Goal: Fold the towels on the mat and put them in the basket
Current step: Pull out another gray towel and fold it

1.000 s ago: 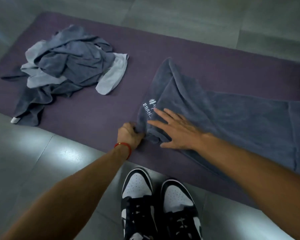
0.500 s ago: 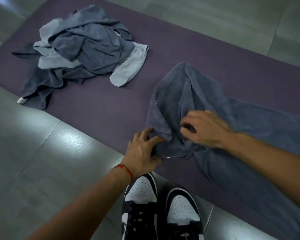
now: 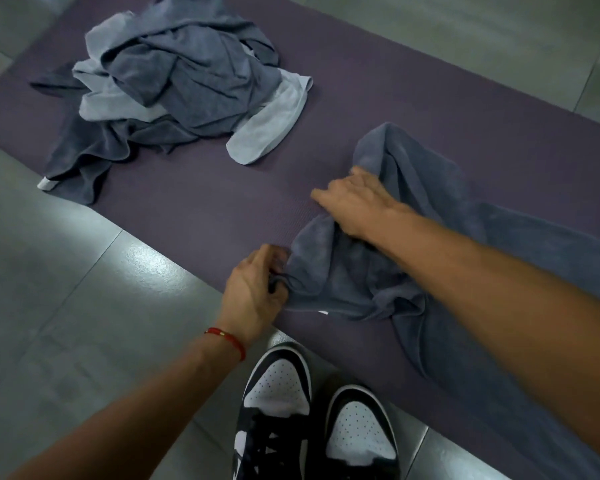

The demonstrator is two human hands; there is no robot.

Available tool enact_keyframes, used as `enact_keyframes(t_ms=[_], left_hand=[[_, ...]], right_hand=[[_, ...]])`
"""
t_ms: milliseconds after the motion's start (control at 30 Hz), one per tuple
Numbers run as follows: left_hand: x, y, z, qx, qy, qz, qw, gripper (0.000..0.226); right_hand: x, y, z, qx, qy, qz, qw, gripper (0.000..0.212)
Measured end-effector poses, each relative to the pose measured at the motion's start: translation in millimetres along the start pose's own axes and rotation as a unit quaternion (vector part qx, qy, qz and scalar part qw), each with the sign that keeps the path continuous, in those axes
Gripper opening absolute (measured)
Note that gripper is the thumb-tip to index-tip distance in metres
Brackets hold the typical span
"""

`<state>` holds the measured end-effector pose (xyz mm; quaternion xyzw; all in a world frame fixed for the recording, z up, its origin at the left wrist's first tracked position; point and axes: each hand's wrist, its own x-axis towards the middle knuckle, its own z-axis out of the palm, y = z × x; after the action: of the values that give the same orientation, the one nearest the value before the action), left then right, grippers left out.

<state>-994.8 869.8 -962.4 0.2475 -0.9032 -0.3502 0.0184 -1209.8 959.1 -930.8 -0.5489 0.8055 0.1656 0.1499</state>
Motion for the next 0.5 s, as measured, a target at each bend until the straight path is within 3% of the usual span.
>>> enact_keyframes(t_ms=[133, 200, 267, 400, 500], left_hand=[[-0.2, -14.0, -8.5, 0.033, 0.039, -0.020, 0.998, 0.027], [-3.6, -15.8, -8.7, 0.036, 0.046, -0.027, 0.998, 0.026], [-7.8, -14.6, -7.4, 0.030, 0.056, -0.024, 0.998, 0.025], [-14.4, -12.0, -6.5, 0.007, 0.091, -0.025, 0.995, 0.022], [-15.1, -13.6, -10.5, -0.002, 0.102, -0.033, 0.994, 0.019]], right_hand=[[-22.7, 9.4, 2.0, 0.087, -0.143, -0.058, 0.984, 0.077], [-21.6, 17.8, -0.1, 0.144, -0.196, -0.059, 0.968, 0.070], [-15.7, 23.3, 0.8, 0.156, -0.194, -0.053, 0.967, 0.057], [-18.8, 20.1, 9.1, 0.032, -0.141, -0.107, 0.984, 0.040], [-24.3, 20.9, 9.7, 0.020, -0.122, -0.123, 0.985, 0.026]])
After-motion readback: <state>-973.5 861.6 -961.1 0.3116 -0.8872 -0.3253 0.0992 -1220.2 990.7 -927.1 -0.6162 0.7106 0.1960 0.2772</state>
